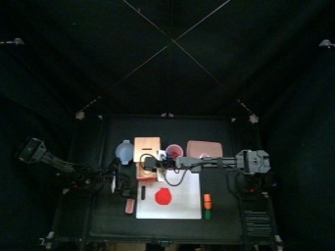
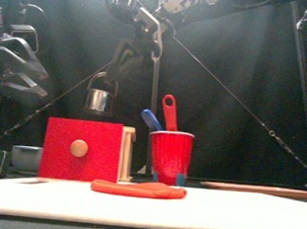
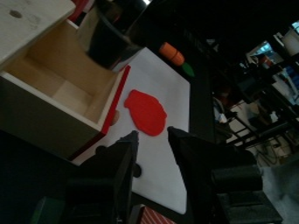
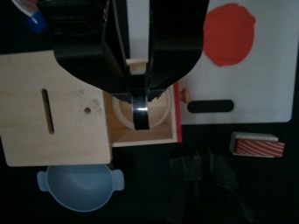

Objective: Get the cutter from the drawer then cut the dough then place the extra dough in the bowl
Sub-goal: Place the cutter on the board

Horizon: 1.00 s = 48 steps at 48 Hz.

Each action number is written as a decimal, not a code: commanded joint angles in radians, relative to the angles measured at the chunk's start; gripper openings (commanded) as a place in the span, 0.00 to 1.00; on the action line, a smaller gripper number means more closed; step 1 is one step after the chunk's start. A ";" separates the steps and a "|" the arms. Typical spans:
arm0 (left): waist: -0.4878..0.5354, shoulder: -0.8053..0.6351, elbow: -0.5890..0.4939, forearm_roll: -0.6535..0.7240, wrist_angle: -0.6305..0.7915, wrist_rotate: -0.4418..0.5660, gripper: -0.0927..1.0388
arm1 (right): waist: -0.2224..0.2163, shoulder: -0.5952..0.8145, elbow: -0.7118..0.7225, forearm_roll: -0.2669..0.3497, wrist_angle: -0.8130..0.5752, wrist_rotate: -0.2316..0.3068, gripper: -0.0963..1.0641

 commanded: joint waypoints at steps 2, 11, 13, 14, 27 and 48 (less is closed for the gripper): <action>0.008 -0.003 -0.009 0.003 -0.003 0.002 0.74 | 0.035 -0.161 0.115 0.018 -0.003 0.002 0.53; 0.026 -0.005 -0.011 0.005 -0.005 0.003 0.74 | 0.086 -0.328 0.351 0.103 -0.009 0.049 0.53; 0.031 -0.009 -0.015 0.005 -0.005 0.006 0.74 | 0.095 -0.350 0.399 0.112 -0.011 0.063 0.53; 0.032 -0.011 -0.017 0.006 -0.003 0.008 0.74 | 0.101 -0.360 0.426 0.115 -0.017 0.071 0.53; 0.115 -0.040 -0.046 0.063 -0.015 0.008 0.74 | 0.110 -0.383 0.652 0.091 -0.164 0.144 0.53; 0.238 -0.038 -0.067 0.084 -0.018 0.006 0.74 | 0.069 -0.365 0.796 0.081 -0.403 0.144 0.56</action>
